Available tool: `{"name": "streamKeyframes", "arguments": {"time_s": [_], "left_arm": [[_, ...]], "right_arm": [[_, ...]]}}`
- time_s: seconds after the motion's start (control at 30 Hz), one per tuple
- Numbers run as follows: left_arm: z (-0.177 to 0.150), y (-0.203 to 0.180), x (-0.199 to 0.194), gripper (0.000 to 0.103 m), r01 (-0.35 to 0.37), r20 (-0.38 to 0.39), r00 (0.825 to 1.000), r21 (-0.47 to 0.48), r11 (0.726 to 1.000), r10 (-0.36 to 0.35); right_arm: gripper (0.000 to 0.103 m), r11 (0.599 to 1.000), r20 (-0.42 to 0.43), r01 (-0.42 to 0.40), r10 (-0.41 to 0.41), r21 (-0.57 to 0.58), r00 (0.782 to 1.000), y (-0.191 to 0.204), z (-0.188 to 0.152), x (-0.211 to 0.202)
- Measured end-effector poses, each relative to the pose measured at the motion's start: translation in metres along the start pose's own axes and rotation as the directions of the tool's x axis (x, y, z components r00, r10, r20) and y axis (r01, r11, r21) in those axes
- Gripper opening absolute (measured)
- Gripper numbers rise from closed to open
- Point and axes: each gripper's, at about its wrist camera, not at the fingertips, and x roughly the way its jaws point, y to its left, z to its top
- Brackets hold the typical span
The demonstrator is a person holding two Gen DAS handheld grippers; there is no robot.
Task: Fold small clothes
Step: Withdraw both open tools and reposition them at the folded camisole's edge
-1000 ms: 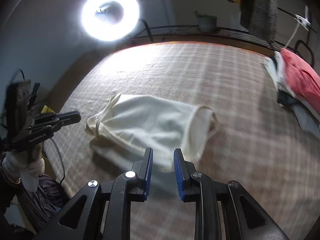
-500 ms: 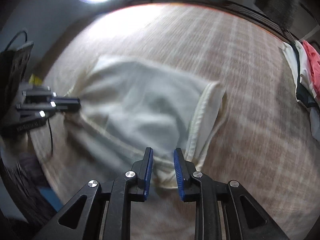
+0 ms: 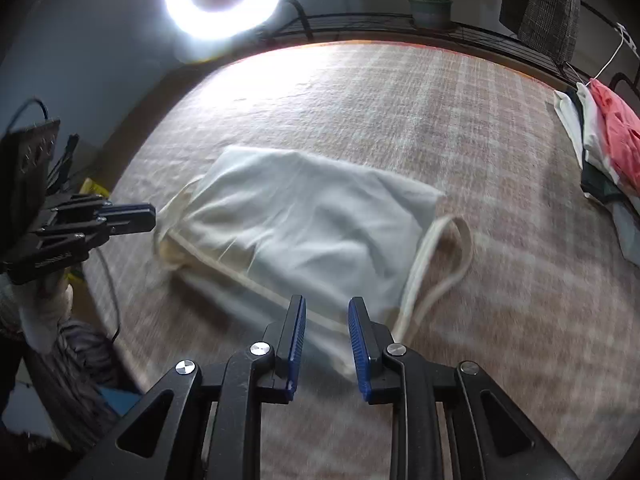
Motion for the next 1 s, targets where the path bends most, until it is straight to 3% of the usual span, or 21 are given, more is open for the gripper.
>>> {"name": "streamKeyframes", "arguments": {"time_s": [0.07, 0.13, 0.2, 0.3, 0.43, 0.53, 0.63, 0.77, 0.87, 1.0], "left_arm": [[0.010, 0.003, 0.019, 0.002, -0.035, -0.052, 0.998, 0.017, 0.999, 0.036], [0.007, 0.008, 0.034, 0.002, -0.022, -0.131, 0.991, 0.026, 0.999, 0.025], [-0.007, 0.012, 0.036, 0.001, -0.029, -0.154, 0.987, 0.044, 0.999, 0.036], [-0.037, 0.008, 0.030, 0.001, 0.021, -0.186, 0.983, 0.071, 0.997, -0.007], [-0.071, -0.004, 0.021, 0.002, 0.005, -0.217, 0.976, 0.158, 0.988, 0.030], [-0.080, -0.006, 0.006, 0.002, -0.019, -0.187, 0.981, 0.177, 0.984, 0.053], [-0.068, -0.003, -0.016, 0.002, -0.004, -0.095, 0.995, 0.124, 0.992, 0.016], [-0.050, 0.007, -0.023, 0.002, 0.005, -0.018, 1.000, 0.041, 0.999, -0.005], [-0.045, 0.014, -0.020, 0.002, 0.023, 0.007, 1.000, -0.004, 1.000, -0.023], [-0.044, 0.007, -0.008, 0.002, -0.018, -0.005, 1.000, 0.003, 1.000, 0.018]], "right_arm": [[0.022, 0.999, -0.024, 0.042, -0.042, 0.007, 0.999, -0.001, 0.007, 0.012], [0.022, 0.999, -0.056, 0.036, -0.033, 0.036, 0.998, -0.006, 0.008, 0.021], [0.024, 0.999, -0.083, 0.014, -0.010, 0.048, 0.997, -0.009, 0.003, 0.023], [0.024, 0.999, -0.107, -0.031, 0.035, 0.034, 0.994, -0.014, -0.010, 0.016], [0.024, 0.997, -0.157, -0.073, 0.073, 0.008, 0.985, -0.006, -0.042, 0.008], [0.024, 0.996, -0.169, -0.079, 0.084, 0.033, 0.982, -0.009, -0.052, 0.003], [0.024, 0.992, -0.064, -0.119, 0.121, 0.040, 0.991, -0.009, -0.047, -0.017], [0.031, 0.991, 0.065, -0.121, 0.118, 0.055, 0.991, -0.012, -0.023, -0.026], [0.030, 0.989, 0.041, -0.129, 0.126, 0.073, 0.991, -0.021, -0.004, -0.005], [0.027, 0.987, -0.091, -0.082, 0.094, 0.136, 0.991, -0.035, 0.000, 0.028]]}}
